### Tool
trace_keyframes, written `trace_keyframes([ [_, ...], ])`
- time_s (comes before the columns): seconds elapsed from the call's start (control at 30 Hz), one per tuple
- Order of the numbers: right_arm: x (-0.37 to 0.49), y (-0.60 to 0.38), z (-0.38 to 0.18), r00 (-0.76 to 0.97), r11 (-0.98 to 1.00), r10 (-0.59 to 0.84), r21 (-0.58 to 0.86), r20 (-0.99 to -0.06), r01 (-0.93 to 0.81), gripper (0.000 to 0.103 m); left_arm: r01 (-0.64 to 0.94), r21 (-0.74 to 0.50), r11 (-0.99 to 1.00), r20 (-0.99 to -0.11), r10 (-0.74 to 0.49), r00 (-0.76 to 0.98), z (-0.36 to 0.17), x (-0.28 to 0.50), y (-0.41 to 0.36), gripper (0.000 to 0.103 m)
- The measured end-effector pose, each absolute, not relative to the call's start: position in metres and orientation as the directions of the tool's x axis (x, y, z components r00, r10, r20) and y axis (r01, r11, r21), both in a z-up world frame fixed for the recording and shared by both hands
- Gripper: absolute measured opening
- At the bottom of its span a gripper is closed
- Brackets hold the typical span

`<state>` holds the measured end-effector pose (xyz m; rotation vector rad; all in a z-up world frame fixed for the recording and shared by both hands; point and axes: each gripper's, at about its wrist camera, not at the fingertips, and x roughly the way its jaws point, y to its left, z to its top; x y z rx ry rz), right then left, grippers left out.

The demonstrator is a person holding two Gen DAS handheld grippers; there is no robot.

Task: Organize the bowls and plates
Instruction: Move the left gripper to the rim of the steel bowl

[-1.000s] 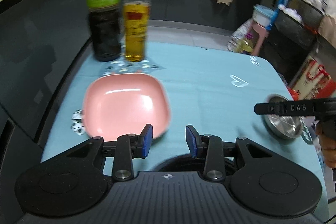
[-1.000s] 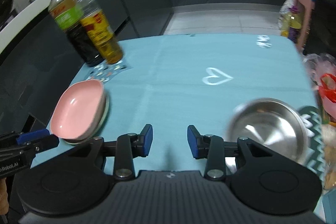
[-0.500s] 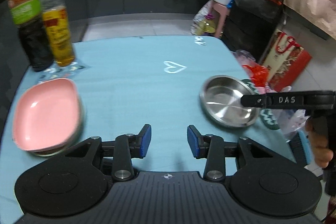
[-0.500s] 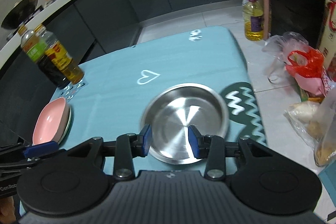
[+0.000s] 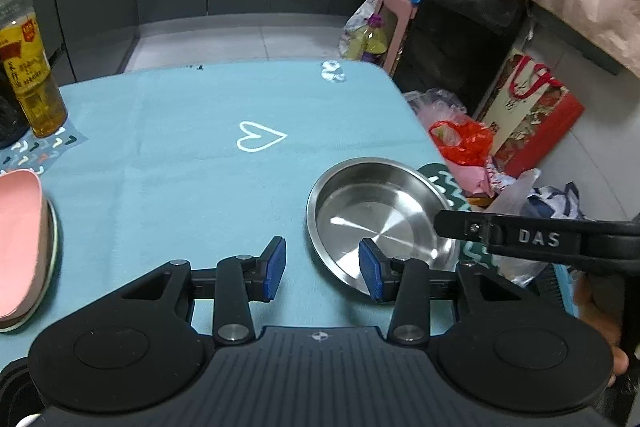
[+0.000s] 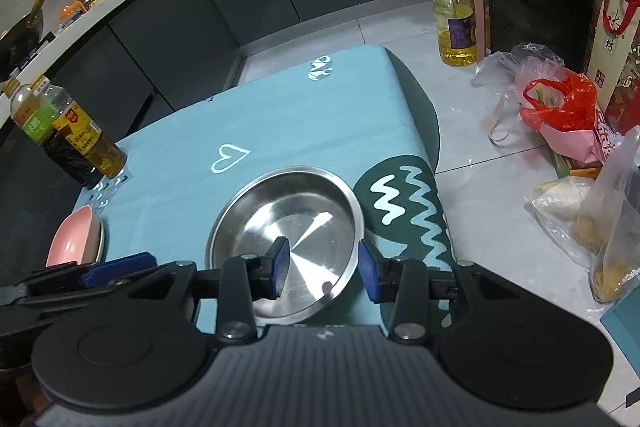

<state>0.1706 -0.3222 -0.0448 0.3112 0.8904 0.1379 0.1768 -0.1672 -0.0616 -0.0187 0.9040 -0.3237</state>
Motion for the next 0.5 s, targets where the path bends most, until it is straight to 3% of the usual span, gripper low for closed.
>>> trace_keyframes([
  [0.5, 0.187, -0.326, -0.062, 0.583, 0.953, 0.221, 0.301, -0.782, 0.043, 0.029, 0.257, -0.157, 0.954, -0.808, -0.274, 0.521, -0.086, 0.202, -0.179, 0.037],
])
